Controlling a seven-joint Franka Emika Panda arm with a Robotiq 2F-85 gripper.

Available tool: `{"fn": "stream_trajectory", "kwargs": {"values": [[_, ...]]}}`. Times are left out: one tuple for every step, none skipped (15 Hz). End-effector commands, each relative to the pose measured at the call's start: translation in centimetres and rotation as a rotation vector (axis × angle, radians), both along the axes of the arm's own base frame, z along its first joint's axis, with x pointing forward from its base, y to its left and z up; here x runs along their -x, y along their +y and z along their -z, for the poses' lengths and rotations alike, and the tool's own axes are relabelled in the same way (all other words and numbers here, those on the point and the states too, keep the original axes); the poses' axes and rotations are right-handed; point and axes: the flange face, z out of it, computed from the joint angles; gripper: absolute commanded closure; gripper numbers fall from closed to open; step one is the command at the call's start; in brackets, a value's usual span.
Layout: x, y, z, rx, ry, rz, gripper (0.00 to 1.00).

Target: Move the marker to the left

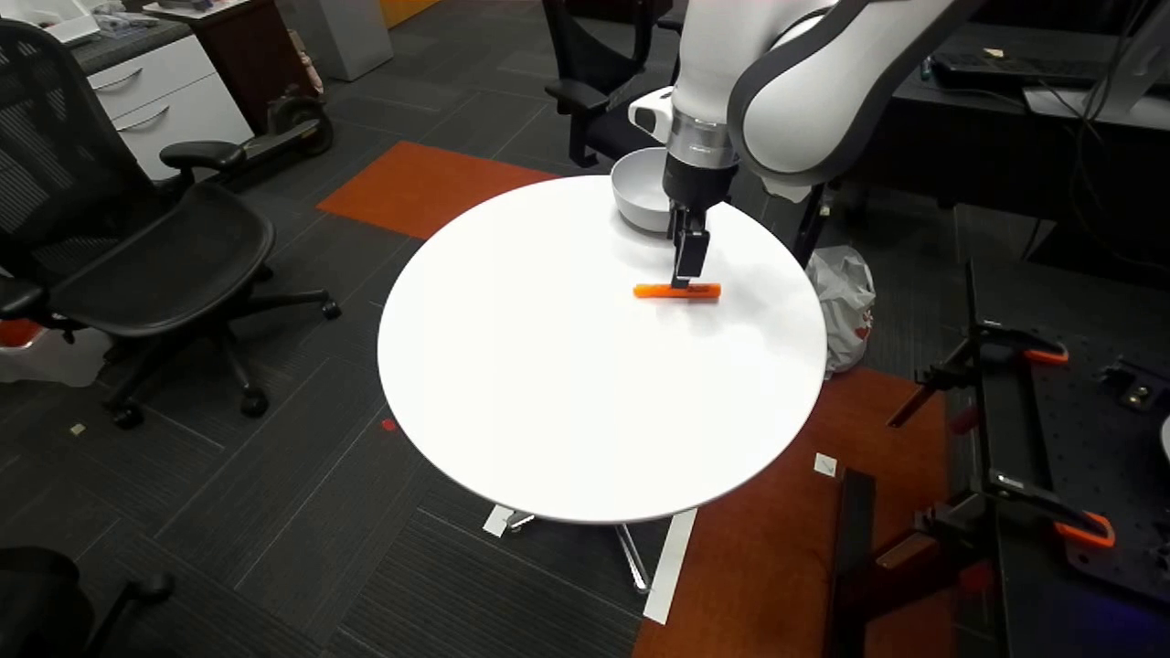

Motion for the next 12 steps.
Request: {"fn": "stream_trajectory", "kwargs": {"values": [[-1.2,0.2,1.2,-0.01,0.01,0.027,0.0],[-1.3,0.3,1.7,-0.01,0.013,0.033,0.0],[-1.4,0.3,2.0,-0.011,0.018,0.038,0.0],[-1.5,0.4,2.4,-0.011,0.021,0.041,0.0],[-1.5,0.3,2.7,-0.014,0.026,0.049,0.0],[-1.6,0.3,3.1,-0.016,0.029,0.055,0.0],[-1.5,0.3,3.4,-0.018,0.035,0.059,0.0],[-1.5,0.3,3.8,-0.019,0.04,0.062,0.0],[-1.6,0.4,4.1,-0.022,0.04,0.064,0.25],[-1.5,0.4,4.4,-0.021,0.049,0.062,0.28],[-1.5,0.5,4.6,-0.024,0.05,0.063,0.34],[-1.6,0.5,4.8,-0.025,0.05,0.067,0.41]]}}
